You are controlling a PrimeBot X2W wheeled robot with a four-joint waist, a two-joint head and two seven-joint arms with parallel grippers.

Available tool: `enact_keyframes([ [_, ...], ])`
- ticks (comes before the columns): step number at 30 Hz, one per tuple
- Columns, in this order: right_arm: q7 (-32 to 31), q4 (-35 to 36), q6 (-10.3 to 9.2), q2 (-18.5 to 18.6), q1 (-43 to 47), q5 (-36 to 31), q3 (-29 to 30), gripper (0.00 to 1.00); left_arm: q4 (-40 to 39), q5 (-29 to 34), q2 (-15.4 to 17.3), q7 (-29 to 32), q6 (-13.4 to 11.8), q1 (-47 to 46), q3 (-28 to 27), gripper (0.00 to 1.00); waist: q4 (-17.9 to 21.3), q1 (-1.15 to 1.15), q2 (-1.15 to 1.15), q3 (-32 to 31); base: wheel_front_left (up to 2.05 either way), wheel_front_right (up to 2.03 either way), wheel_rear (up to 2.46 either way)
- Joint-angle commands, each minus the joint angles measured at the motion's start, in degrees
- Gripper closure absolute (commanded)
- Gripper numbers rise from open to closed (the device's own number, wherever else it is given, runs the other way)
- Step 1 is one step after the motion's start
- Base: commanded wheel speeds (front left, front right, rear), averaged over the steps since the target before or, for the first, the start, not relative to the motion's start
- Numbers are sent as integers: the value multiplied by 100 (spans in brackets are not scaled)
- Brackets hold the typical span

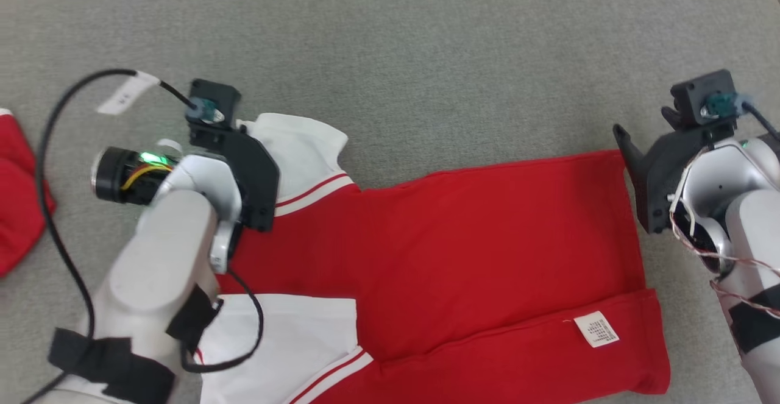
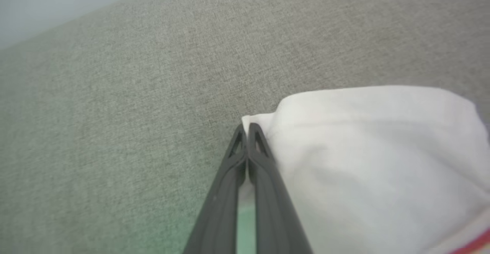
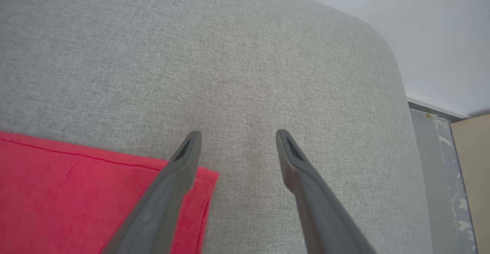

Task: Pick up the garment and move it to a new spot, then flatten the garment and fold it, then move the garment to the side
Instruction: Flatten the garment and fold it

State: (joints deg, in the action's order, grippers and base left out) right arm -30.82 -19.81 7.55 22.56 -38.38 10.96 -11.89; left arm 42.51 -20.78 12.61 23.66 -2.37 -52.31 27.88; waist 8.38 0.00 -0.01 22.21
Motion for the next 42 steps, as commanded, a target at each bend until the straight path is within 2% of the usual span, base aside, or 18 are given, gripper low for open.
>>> enact_keyframes([
  [1,143,-63,-13,110,133,-85,-61,0,-5,29,-125,-108,-76,204,55,100,-136,0,1,-107,0,0,0],
  [4,579,-151,-13,222,170,-328,-103,0,0,55,-207,-232,-150,198,91,100,-176,0,1,-112,0,0,0],
  [7,805,-457,-13,139,292,-406,-96,0,47,34,-320,-321,-144,244,146,100,-217,0,1,-118,0,0,0],
  [12,656,-801,-13,132,333,-287,-84,0,139,-5,-428,-400,-112,259,223,100,-275,0,1,-135,0,0,0],
  [16,519,-695,-13,222,388,-157,-92,0,226,-45,-410,-444,-69,264,234,100,-260,0,1,-172,0,0,0],
  [24,50,-671,-13,143,453,371,-224,0,297,-122,-431,-445,-71,181,241,100,-318,0,1,-109,0,0,0],
  [25,-38,-676,-12,154,485,421,-266,10,307,-129,-423,-445,-66,171,246,100,-325,0,1,-102,0,0,0],
  [26,-119,-702,-13,151,520,473,-260,33,317,-138,-415,-445,-59,166,248,100,-330,0,1,-100,0,0,0],
  [27,-184,-704,-13,150,551,497,-272,62,326,-145,-407,-448,-54,167,252,100,-334,0,1,-104,0,0,0],
  [28,-196,-696,-13,158,560,510,-266,82,340,-155,-399,-454,-50,168,254,100,-336,0,1,-112,0,0,0],
  [29,-184,-697,-13,158,555,507,-250,89,350,-161,-392,-460,-52,170,254,100,-338,0,1,-123,0,0,0],
  [30,-152,-692,-14,156,549,502,-240,100,352,-171,-388,-493,-61,178,250,100,-339,0,1,-140,0,0,0],
  [33,47,-659,-14,161,494,402,-215,100,302,-107,-376,-745,-125,202,268,100,-351,0,1,-230,0,0,0],
  [42,884,-739,-14,177,698,108,-76,100,65,-147,-381,-2080,-392,410,44,100,-451,0,1,-706,0,0,0],
])
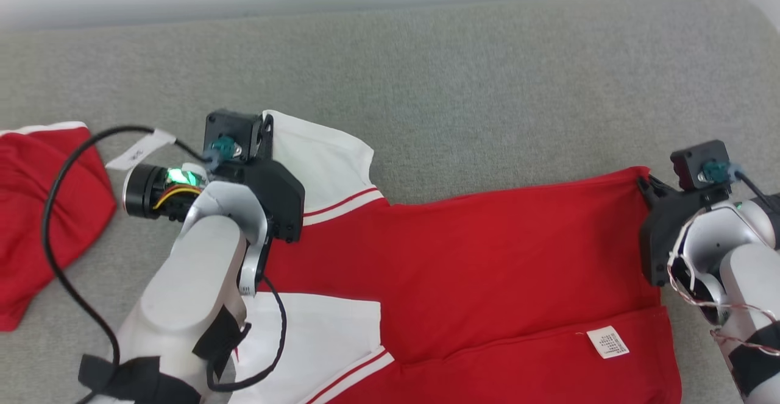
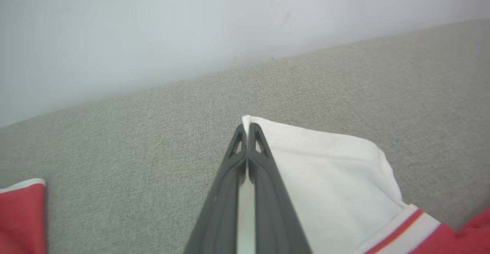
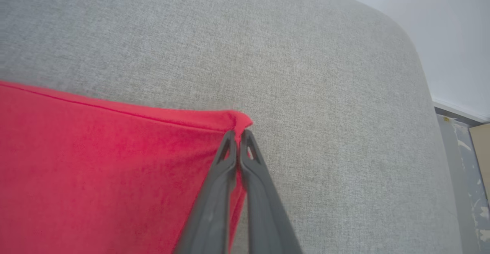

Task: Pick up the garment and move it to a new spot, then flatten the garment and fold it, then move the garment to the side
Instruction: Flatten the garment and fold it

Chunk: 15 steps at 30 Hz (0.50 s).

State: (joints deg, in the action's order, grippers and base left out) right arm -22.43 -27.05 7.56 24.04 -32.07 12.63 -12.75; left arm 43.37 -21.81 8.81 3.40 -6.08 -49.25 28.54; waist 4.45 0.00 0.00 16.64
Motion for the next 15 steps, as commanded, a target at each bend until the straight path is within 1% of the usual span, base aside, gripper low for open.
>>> enact_keyframes([
  [1,174,-35,-15,59,108,-112,21,100,-48,-71,-8,-160,-44,134,-45,100,-79,0,0,-195,0,0,0],
  [4,518,-101,-15,88,227,-194,92,100,-177,-127,-25,-440,-72,301,-117,100,-149,0,0,-317,0,0,0],
  [6,683,-140,-14,38,399,-176,102,100,-383,-225,33,-589,-7,585,-152,100,-201,0,0,-442,0,0,0],
  [8,648,-137,-14,111,539,-87,-11,100,-598,-367,18,-560,52,858,-164,100,-246,0,0,-519,0,0,0],
  [10,655,-64,-14,228,637,-28,-110,100,-908,-420,89,-502,96,1134,-128,100,-278,0,0,-579,0,0,0],
  [15,658,149,-14,471,931,94,-319,100,-1947,-513,342,-200,-12,2044,-48,100,-322,0,0,-713,0,0,0],
])
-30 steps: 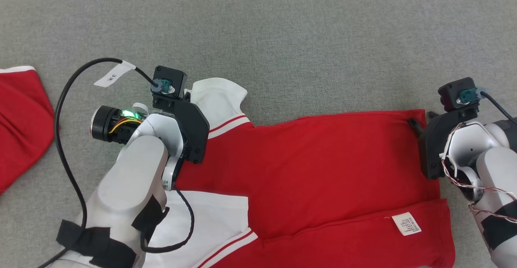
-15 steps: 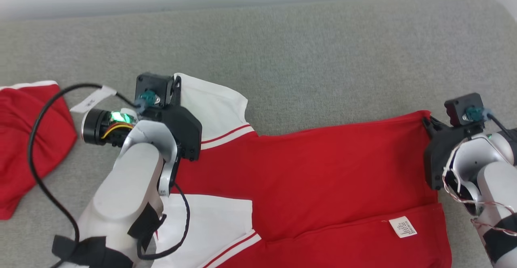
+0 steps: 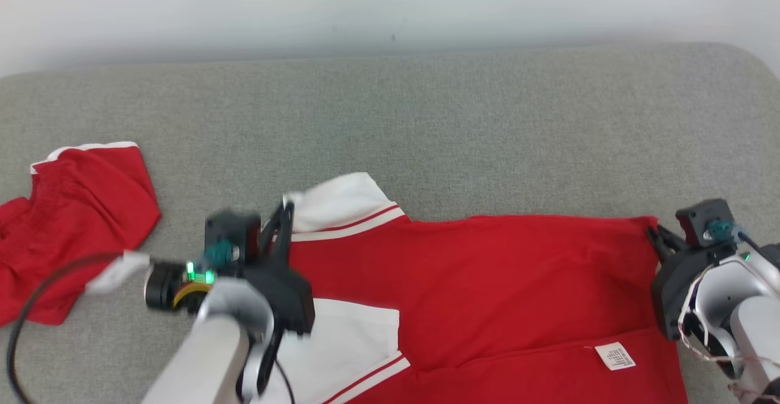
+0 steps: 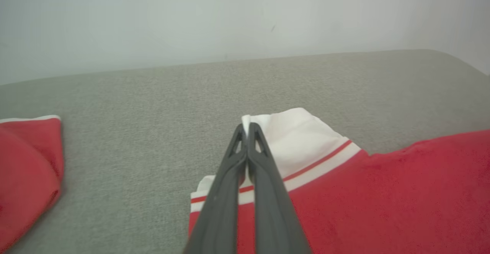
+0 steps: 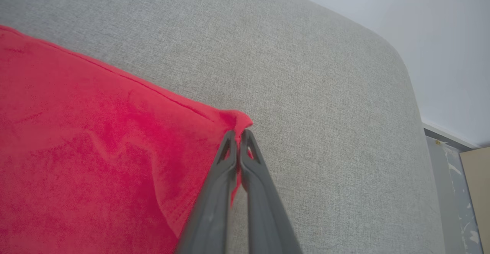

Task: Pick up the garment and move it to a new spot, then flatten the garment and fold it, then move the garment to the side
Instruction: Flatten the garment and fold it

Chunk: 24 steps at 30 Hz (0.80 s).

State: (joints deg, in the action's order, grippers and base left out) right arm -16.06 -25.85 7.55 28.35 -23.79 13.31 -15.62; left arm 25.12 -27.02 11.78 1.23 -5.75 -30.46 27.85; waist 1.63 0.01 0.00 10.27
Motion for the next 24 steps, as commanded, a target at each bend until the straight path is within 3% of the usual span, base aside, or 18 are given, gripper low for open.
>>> enact_keyframes([
  [1,14,79,-13,85,155,49,-53,100,-375,-30,95,84,-84,340,16,100,-46,-1,0,-112,0,0,0],
  [12,-191,463,-13,573,611,118,-522,100,-2560,-480,532,892,-724,2221,-84,100,-2,-1,0,-549,0,0,0],
  [24,-688,752,-13,1119,1071,487,-983,100,-3619,-787,662,1332,-1187,3523,12,100,9,-1,0,-1097,0,0,0],
])
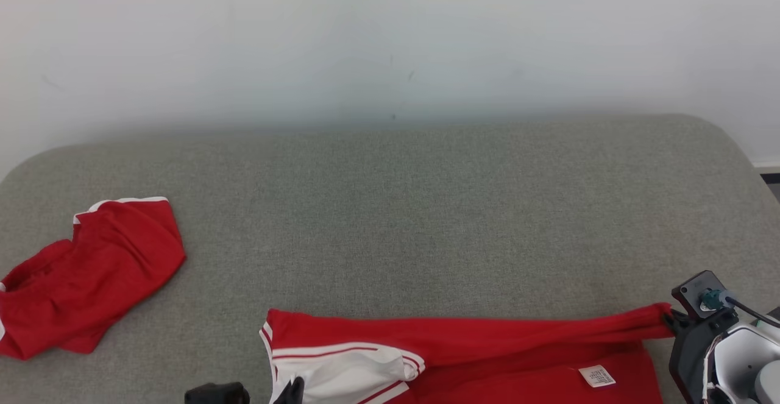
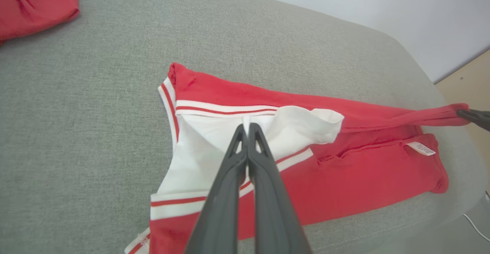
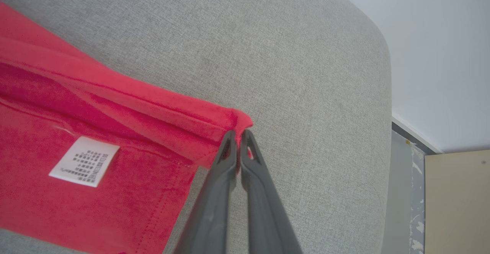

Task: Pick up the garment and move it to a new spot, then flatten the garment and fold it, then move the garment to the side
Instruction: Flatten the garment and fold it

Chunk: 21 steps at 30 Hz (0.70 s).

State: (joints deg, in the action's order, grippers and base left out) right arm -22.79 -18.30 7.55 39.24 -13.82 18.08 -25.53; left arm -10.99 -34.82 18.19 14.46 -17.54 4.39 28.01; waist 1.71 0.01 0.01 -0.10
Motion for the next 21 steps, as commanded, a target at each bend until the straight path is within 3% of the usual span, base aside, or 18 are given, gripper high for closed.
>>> enact_keyframes([
  [1,-38,10,-13,51,96,1,14,100,-50,-34,25,9,-26,87,-15,100,-5,-1,-1,-78,0,0,0],
  [8,-253,139,-13,144,188,-33,-193,100,-98,-141,97,126,-52,351,42,100,-62,-1,-1,-103,0,0,0],
  [9,-301,141,-13,143,206,-14,-209,76,-55,-128,108,134,-25,365,68,100,-75,-1,-1,-95,0,0,0],
  [10,-352,136,-13,136,226,16,-238,62,-2,-103,125,160,7,368,121,100,-84,-1,-1,-89,0,0,0],
  [11,-395,139,-13,129,233,26,-252,0,47,-117,111,168,33,377,157,100,-90,-1,-1,-86,0,0,0],
  [15,-587,150,-13,136,264,129,-179,0,257,-203,47,145,60,422,203,100,-107,-1,-1,-93,0,0,0],
  [16,-612,155,-13,141,270,136,-111,0,311,-188,68,149,66,433,213,94,-109,-1,-1,-96,0,0,0],
  [17,-651,163,-13,126,290,155,-43,0,366,-160,105,103,102,425,212,59,-110,-1,-1,-103,0,0,0],
  [18,-691,182,-13,98,318,192,44,0,461,-182,121,136,92,461,201,0,-113,-1,-1,-114,0,0,0],
  [21,-877,270,-13,14,471,305,413,0,646,-72,249,90,56,484,178,0,-133,-1,-1,-170,0,0,0],
])
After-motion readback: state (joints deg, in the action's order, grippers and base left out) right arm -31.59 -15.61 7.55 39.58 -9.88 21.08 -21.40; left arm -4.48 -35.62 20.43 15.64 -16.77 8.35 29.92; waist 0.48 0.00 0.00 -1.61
